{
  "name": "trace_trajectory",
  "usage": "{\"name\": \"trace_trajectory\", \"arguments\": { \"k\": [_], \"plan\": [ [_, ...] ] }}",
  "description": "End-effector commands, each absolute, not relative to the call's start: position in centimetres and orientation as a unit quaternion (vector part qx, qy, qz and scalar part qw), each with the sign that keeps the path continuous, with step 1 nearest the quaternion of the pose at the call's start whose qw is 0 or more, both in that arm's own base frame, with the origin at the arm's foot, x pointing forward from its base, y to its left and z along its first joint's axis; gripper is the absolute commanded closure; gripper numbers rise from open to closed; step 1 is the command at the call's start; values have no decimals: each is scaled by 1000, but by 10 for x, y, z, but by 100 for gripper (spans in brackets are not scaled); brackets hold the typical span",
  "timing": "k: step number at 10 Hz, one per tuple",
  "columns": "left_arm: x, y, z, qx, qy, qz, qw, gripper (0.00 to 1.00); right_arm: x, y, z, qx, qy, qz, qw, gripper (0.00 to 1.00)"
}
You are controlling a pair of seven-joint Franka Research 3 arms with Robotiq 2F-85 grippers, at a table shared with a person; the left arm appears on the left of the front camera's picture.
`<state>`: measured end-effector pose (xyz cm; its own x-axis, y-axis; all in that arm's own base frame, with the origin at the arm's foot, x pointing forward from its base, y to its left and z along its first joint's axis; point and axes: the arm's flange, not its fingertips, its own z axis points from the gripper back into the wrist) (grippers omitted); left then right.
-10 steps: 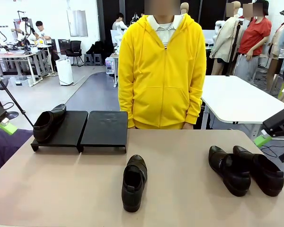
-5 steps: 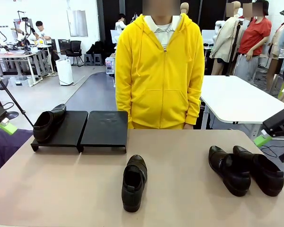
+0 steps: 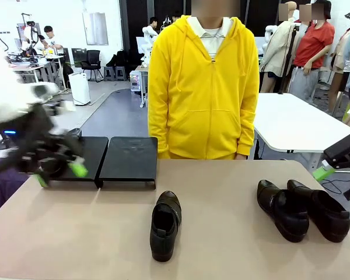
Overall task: Organize the shoes by placing them on the stand.
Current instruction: Place the Shoe from the middle of the table onto the Shoes Stand.
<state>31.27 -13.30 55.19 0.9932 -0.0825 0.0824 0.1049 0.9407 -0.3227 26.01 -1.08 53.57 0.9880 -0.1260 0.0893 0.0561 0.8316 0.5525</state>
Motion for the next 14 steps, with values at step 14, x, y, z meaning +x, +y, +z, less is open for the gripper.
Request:
{"name": "trace_trajectory", "arguments": {
  "k": [14],
  "plan": [
    [386,-340,358,-26,0,-97,995,0,262,-10,540,300,-63,-33,951,0]
  ]
}}
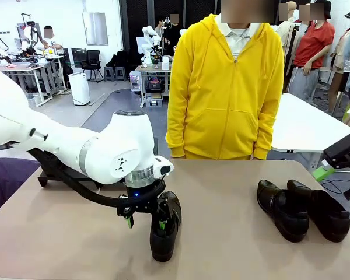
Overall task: Organize the shoes by placing them on the stand.
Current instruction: Place the Shoe from the middle of the table onto the Shoes Stand.
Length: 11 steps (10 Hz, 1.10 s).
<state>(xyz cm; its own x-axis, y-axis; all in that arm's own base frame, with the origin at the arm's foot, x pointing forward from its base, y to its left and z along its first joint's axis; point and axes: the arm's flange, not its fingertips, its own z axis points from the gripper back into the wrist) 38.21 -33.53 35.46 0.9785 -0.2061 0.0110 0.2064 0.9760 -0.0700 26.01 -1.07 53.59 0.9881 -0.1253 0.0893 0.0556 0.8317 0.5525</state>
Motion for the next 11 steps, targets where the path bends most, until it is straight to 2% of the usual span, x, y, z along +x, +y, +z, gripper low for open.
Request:
{"name": "trace_trajectory", "arguments": {
  "k": [1,3,4,5,11],
  "plan": [
    [387,-342,351,-20,1,-99,995,0,262,-10,540,300,-63,-33,951,0],
    [388,-342,350,-24,-13,-103,994,0,262,-10,540,300,-63,-33,951,0],
    [389,-342,349,-26,-23,-102,994,57,262,-10,540,300,-63,-33,951,0],
    [388,-343,348,-30,-24,-105,994,100,262,-10,540,300,-63,-33,951,0],
    [387,-342,350,-33,-27,-106,993,100,262,-10,540,300,-63,-33,951,0]
  ]
}}
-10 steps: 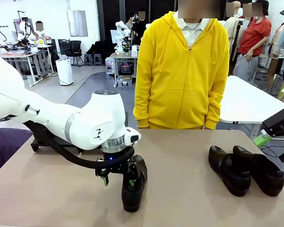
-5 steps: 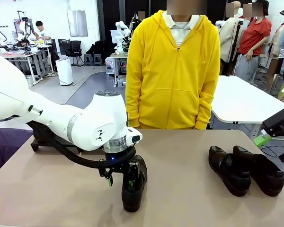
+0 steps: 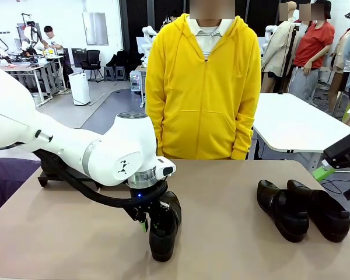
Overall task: Organize the shoes by placing them on the stand.
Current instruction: Place the Shoe from the middle of the table onto the Shoes Stand.
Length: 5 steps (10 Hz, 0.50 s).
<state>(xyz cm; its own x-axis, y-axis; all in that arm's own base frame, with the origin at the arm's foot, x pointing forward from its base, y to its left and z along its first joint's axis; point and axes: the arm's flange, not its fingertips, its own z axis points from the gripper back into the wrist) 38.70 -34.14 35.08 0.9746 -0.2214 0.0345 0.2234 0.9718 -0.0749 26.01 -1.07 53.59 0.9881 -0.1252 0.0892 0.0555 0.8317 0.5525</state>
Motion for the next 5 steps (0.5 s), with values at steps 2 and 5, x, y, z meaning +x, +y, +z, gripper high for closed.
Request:
{"name": "trace_trajectory", "arguments": {
  "k": [2,5],
  "plan": [
    [386,-342,350,-39,-25,-113,993,100,262,-10,540,300,-63,-33,951,0],
    [377,-341,370,-66,-30,-141,987,100,262,-10,540,300,-63,-33,951,0]
  ]
}}
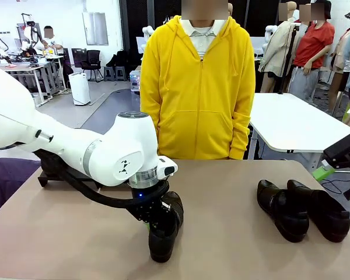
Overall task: Organize the shoes by placing them on the stand.
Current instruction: Place the Shoe from the middle of the table onto the Shoes Stand.
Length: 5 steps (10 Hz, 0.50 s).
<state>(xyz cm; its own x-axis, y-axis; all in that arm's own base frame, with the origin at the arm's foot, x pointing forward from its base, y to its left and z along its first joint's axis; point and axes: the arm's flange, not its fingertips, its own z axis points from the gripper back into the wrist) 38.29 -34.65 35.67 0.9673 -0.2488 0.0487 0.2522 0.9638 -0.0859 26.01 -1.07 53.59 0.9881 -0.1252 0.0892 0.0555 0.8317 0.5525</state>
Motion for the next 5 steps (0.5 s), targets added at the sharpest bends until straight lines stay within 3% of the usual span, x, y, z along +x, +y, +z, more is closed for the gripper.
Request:
{"name": "trace_trajectory", "arguments": {
  "k": [1,5],
  "plan": [
    [373,-338,393,-88,-52,-156,982,100,262,-10,540,300,-63,-33,951,0],
    [365,-267,510,-147,-121,-195,962,100,262,-10,540,300,-63,-33,951,0]
  ]
}}
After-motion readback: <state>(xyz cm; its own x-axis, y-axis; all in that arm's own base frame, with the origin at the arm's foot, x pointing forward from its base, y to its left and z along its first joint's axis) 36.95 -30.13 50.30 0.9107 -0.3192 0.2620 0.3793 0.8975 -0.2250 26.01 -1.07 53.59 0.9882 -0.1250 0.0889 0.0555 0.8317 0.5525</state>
